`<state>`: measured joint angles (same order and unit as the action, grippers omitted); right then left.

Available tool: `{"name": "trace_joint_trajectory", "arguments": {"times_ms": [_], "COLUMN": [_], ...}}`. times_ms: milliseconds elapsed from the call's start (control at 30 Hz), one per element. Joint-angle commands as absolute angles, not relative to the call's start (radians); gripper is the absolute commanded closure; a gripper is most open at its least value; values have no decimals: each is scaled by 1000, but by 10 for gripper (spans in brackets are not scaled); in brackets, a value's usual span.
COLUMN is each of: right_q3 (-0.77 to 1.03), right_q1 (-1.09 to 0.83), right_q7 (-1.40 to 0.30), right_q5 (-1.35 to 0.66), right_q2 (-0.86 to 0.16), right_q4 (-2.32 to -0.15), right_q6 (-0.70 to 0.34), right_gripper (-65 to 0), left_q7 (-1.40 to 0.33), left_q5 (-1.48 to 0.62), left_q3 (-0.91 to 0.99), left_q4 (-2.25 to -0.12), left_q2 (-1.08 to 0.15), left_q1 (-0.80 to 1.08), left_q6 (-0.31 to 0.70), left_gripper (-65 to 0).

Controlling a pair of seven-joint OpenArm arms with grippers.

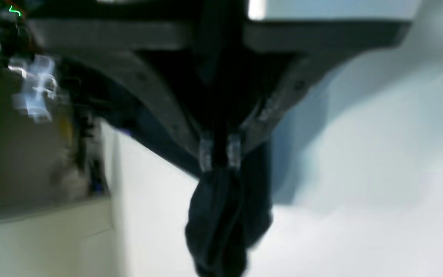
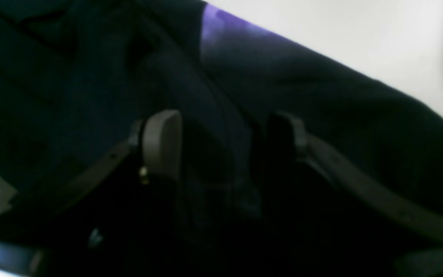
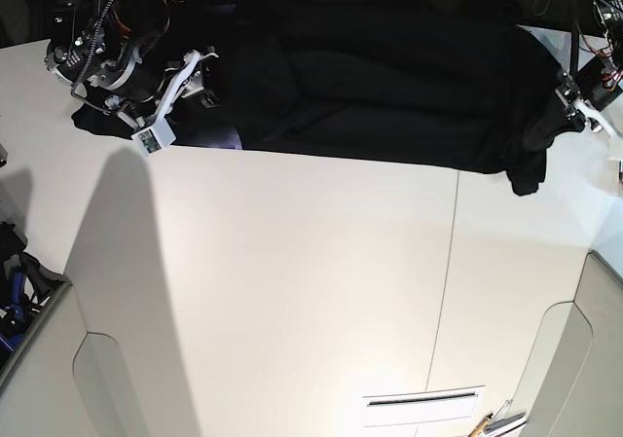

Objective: Fold the T-shirt properly
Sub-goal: 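Lay the folded hem down and release with both grippers, then grasp the folded shirt's side with the left gripper and fold it inward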

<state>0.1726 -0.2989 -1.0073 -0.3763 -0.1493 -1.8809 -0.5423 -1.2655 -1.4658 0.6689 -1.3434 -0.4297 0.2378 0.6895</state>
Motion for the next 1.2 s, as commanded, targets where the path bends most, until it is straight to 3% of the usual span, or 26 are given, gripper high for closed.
{"name": "trace_joint_trajectory", "arguments": {"times_ms": [0,400,800,1167], "right_q3": [178,336,617,654], "right_q1": [-291,-291,-292,-292], "right_q7": [-991,-1014,-1066,-1077], "right_q5": [-392,-393,-472,-503], "right_q2": [-154,-155,-208,-235], "right_q4": [-1896,-1966,-2030,-2026], "right_q6": [-542,-527,-527,-527], "right_gripper": [-352,-352,-352,-352], "left_q7": [-1289,-1283,-1275,-1267], "left_q5": [-1484,-1484,-1484,-1484], "left_q3": [675,611,330,198], "left_q4": [-1382,-1658,-1675,-1675], "left_q2": [-426,-234,-152,-110], "left_q1": [239,371,338,302], "left_q6": [698,698,698,698], "left_gripper": [0,0,0,0]}}
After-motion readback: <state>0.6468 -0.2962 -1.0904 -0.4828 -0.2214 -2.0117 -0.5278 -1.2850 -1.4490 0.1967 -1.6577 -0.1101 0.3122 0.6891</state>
